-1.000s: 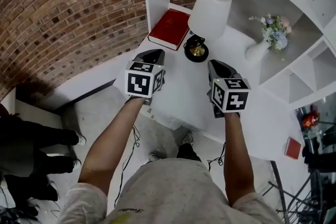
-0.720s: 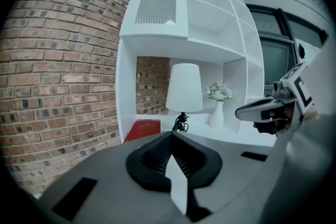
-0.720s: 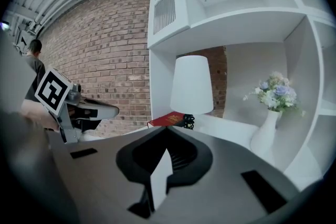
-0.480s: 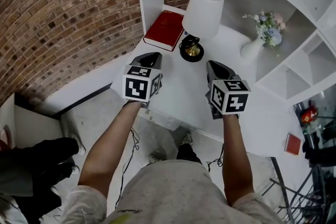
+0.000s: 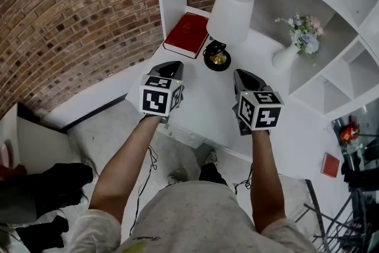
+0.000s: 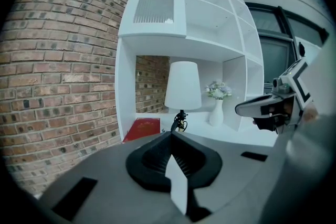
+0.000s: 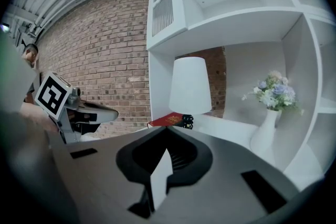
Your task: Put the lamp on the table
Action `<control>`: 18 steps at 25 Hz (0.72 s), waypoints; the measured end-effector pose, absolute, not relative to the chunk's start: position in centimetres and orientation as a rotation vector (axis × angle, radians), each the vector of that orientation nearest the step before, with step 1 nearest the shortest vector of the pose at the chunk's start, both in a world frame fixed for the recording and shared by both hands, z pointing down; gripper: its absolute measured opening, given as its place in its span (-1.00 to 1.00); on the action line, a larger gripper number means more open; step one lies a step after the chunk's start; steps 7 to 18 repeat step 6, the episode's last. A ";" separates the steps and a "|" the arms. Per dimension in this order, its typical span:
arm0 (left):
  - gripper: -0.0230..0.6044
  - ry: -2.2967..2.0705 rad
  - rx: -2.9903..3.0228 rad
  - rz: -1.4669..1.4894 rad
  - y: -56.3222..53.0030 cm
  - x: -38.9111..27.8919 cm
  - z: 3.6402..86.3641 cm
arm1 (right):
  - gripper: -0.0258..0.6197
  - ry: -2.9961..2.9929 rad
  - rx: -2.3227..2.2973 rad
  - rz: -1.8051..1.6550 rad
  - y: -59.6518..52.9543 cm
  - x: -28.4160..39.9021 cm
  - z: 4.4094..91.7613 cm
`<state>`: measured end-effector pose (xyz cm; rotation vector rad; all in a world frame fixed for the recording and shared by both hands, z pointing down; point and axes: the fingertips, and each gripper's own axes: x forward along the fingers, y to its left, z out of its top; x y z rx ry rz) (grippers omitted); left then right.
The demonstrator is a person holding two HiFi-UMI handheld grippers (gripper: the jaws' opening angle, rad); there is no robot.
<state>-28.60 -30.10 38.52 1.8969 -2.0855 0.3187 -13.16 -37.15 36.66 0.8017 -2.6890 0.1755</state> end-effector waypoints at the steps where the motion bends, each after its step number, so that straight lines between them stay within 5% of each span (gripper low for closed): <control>1: -0.94 -2.087 1.894 0.319 -30.2 -28.6 38.6 | -0.91 -2.690 0.800 0.175 -37.2 -13.2 36.7; 18: -0.94 -2.083 1.887 0.321 -30.3 -28.6 39.0 | -0.91 -2.690 0.788 0.176 -37.4 -13.3 37.0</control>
